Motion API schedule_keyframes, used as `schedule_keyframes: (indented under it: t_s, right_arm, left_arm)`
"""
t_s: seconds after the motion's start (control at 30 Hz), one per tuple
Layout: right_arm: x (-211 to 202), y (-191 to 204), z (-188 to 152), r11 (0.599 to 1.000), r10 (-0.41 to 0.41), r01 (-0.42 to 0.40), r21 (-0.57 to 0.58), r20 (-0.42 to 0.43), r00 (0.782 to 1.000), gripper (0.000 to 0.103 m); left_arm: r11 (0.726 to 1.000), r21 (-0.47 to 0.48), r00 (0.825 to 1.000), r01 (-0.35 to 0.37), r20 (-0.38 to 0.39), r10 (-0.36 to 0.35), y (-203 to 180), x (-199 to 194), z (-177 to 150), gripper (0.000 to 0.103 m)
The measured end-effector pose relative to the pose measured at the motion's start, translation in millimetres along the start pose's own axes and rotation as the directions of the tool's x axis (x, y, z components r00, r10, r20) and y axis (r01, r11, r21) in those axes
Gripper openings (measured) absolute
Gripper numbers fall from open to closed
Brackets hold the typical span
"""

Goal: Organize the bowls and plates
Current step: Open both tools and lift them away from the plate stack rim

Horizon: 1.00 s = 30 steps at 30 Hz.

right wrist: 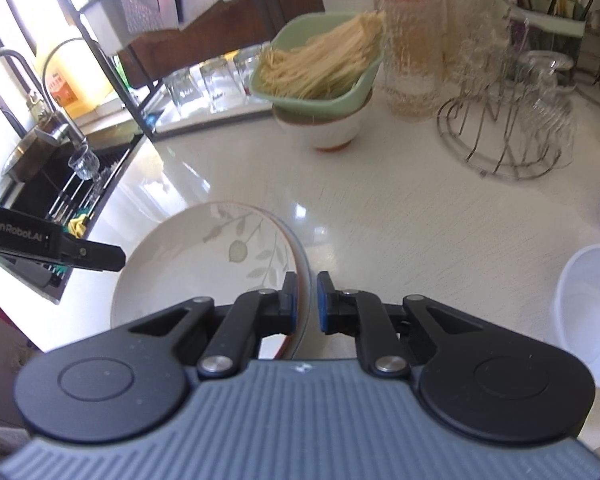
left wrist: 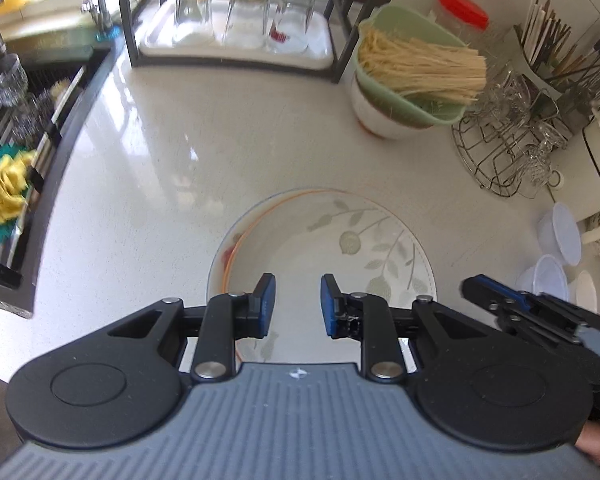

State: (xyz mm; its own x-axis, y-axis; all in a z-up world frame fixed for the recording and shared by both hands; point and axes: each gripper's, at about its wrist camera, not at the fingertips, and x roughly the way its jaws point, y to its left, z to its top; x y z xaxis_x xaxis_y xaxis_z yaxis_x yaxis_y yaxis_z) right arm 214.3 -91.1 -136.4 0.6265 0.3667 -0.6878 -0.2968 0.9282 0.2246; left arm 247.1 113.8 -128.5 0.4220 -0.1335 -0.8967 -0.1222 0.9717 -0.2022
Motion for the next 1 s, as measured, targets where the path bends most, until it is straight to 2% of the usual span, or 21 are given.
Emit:
schedule_keyframes:
  t_s: [0.1, 0.33, 0.73, 1.0]
  right_arm:
    - [-14, -5, 1, 0.998, 0.057, -0.057, 0.034, 0.021, 0.998, 0.014]
    - [-40, -4, 4, 0.997, 0.072, -0.073, 0.018, 0.075, 0.995, 0.014]
    - [-84, -8, 6, 0.997, 0.063, -0.068, 0.023, 0.167, 0.984, 0.014]
    - [-98, -7, 4, 0.999, 0.045, -0.049, 0.018, 0.206, 0.978, 0.014]
  left_arm:
    - [1.000, 0.007, 1.000, -0.021, 0.021, 0.021, -8, -6, -4, 0.027]
    - [1.000, 0.004, 0.997, -0.029, 0.078, 0.028, -19, -32, -16, 0.027]
    - [0.999, 0.002, 0.986, 0.032, 0.164, -0.032, -41, -73, -32, 0.027]
    - [0.998, 0.021, 0.981, 0.057, 0.185, -0.060, -52, -84, -34, 0.027]
